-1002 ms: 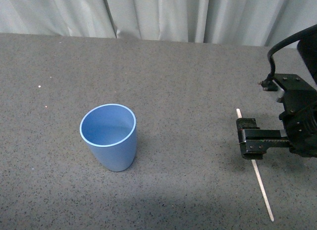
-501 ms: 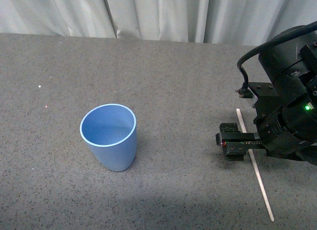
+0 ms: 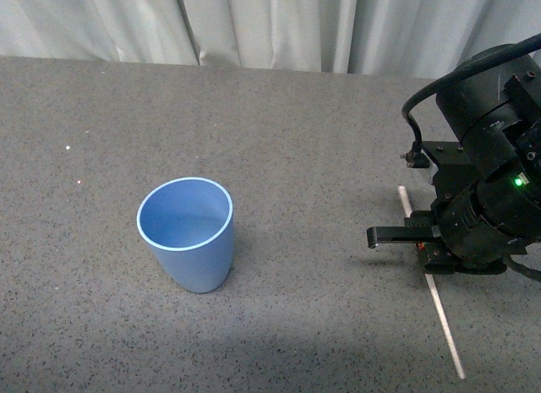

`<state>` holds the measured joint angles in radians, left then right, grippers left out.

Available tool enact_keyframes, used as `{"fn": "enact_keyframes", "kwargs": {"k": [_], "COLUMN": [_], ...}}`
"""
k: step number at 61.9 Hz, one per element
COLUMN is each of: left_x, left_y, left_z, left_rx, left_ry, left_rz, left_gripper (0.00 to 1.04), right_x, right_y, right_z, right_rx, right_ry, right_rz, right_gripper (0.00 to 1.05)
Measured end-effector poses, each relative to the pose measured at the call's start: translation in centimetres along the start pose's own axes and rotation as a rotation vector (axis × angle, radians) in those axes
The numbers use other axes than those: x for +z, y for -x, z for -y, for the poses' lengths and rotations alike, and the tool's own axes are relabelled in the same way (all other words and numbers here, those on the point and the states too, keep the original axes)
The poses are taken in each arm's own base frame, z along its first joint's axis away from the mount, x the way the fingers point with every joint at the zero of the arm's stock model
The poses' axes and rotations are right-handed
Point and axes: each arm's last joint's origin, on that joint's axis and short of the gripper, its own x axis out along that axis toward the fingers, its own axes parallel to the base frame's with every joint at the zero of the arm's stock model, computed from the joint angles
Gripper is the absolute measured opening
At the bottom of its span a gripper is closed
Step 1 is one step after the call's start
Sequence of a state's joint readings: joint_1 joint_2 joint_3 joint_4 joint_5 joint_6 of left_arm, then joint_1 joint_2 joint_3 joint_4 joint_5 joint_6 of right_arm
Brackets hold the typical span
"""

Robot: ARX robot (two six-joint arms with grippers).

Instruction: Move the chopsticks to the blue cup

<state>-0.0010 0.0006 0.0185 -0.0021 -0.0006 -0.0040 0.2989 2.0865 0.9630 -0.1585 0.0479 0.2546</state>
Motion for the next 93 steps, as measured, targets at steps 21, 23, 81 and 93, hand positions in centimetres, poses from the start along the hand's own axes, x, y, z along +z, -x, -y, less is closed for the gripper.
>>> {"fn": "enact_keyframes", "kwargs": {"k": [21, 23, 81, 93], "left_x": [0.0, 0.0, 0.0, 0.0], "left_y": [0.0, 0.0, 0.0, 0.0], "left_z": [0.0, 0.0, 0.0, 0.0], "left_rx": [0.0, 0.0, 0.0, 0.0], "left_ry": [0.0, 0.0, 0.0, 0.0], "left_rz": [0.0, 0.0, 0.0, 0.0], "left_gripper": [0.98, 0.98, 0.98, 0.98], "right_x": [-0.4, -0.2, 0.9, 0.4], "right_y": [4.6, 5.5, 9.0, 7.7], "right_z": [0.4, 0.3, -12.8, -12.7], "right_rx": [0.067, 0.088, 0.893, 0.865], "right_ry": [-0.015, -0.005, 0.424, 0.432], "right_rz": [0.32, 0.383, 0.85, 0.784], "right_gripper": [0.01, 0.01, 0.01, 0.01]}}
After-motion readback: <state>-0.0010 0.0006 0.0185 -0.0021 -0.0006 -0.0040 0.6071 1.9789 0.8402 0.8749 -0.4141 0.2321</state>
